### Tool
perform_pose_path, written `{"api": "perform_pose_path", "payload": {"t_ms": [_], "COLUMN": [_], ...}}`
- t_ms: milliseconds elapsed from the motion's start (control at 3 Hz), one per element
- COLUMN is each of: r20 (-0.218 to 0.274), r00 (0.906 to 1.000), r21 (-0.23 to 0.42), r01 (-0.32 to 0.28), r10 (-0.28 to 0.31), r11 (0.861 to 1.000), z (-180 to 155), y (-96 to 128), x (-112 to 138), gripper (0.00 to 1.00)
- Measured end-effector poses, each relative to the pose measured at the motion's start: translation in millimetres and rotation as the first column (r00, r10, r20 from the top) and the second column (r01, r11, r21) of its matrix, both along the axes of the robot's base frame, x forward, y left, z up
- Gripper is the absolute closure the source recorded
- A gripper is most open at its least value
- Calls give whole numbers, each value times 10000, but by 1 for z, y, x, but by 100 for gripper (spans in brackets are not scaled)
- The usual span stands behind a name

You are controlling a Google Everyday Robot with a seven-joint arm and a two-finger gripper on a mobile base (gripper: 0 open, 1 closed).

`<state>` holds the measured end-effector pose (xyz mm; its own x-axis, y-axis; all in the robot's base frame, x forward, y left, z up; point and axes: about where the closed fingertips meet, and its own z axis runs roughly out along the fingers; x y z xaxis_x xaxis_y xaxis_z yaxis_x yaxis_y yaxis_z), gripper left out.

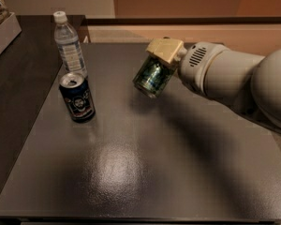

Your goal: Place green can upright

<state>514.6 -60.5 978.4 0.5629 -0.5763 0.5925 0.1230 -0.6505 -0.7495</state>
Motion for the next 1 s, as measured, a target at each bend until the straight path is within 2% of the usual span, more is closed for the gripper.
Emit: {"api": "perform_pose_path", "payload": {"t_ms": [333,667,1000], "r20": [395,1013,1657], "r00": [9990,9918,9731], "r21": [-572,-1430,-2112], "r01": [-175,-625,-1232], "r10": [197,775,1598], "r11": [9982,9878,9696], "z": [10,24,37], "y": [0,-2,-3], "x": [0,0,-3], "gripper": [100,100,100]}}
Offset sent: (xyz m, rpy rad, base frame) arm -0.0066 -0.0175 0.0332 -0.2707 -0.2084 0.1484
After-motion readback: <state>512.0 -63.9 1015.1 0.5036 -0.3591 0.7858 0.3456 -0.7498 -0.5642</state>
